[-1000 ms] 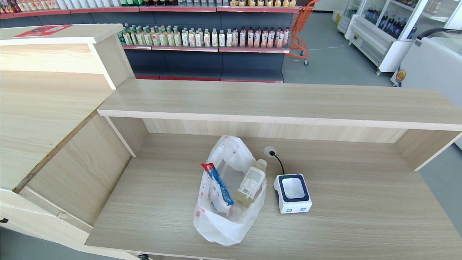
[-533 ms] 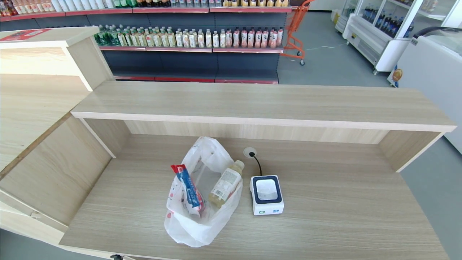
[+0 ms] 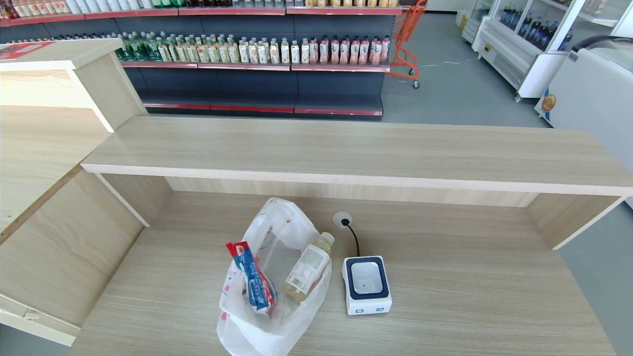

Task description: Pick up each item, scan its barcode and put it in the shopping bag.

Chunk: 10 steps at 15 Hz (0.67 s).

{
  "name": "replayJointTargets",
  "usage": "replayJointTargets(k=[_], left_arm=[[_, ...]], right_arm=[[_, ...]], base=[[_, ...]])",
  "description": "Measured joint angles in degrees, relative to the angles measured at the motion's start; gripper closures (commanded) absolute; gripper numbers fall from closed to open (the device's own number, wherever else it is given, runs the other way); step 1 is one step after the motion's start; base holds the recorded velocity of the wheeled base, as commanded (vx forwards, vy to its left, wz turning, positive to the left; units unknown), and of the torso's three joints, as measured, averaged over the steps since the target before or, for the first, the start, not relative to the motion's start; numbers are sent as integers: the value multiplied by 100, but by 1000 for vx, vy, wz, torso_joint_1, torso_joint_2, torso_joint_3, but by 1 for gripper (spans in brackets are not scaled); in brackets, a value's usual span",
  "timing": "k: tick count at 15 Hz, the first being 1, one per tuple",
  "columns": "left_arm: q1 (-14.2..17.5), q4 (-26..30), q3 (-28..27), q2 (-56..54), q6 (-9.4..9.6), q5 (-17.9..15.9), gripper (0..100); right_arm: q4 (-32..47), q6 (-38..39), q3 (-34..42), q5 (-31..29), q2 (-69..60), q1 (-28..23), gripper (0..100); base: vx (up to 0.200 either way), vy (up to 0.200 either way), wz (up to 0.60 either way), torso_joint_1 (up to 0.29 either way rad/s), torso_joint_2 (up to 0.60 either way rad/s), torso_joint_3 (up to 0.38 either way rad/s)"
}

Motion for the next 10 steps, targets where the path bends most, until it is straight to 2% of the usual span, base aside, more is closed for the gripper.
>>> replayJointTargets(k=[10], left_arm=[[0,2,0,0,0,1,0]], right_arm=[[0,0,0,0,5,-5,100]], base=[[0,0,0,0,0,0]])
